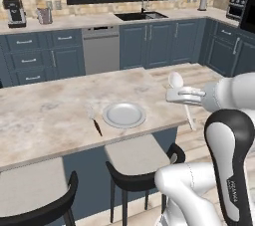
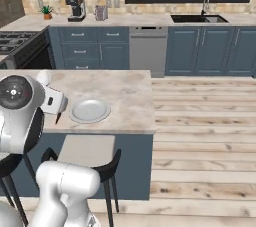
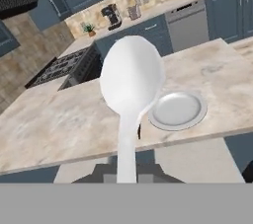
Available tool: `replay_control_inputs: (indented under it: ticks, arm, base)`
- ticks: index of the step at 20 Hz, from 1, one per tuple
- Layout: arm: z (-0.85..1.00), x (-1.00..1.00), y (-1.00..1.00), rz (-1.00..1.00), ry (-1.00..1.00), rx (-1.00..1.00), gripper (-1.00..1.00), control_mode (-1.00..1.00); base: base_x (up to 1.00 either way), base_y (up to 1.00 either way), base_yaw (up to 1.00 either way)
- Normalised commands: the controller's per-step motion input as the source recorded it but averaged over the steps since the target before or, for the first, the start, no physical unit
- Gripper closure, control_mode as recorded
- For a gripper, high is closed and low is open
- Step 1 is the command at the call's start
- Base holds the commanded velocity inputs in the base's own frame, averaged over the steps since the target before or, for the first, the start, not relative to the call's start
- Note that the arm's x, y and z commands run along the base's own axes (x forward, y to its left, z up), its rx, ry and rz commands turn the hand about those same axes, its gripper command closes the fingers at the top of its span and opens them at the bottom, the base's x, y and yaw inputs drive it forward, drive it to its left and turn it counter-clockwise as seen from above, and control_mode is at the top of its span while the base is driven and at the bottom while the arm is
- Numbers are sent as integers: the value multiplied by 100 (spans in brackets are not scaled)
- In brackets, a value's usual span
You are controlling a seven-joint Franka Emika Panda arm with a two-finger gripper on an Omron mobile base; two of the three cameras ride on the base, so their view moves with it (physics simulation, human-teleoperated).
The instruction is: Take the fork and place it on the left side of the plate. Then take the spoon and place it on the right side of the plate. Make sure they're directly next to the plate.
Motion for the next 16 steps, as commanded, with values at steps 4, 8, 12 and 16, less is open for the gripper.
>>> replay_control_inputs:
  ticks: [4,8,12,16]
  arm:
    - [-26,89,-34,0,50,-3,100,-100]
    - [-32,85,-53,1,66,-2,100,-100]
    - [-34,72,-40,5,57,-6,100,-100]
    - [-57,48,-23,8,32,-8,100,-100]
  base:
    - [0,0,0]
    - [0,0,0]
    - [0,0,0]
    - [0,0,0]
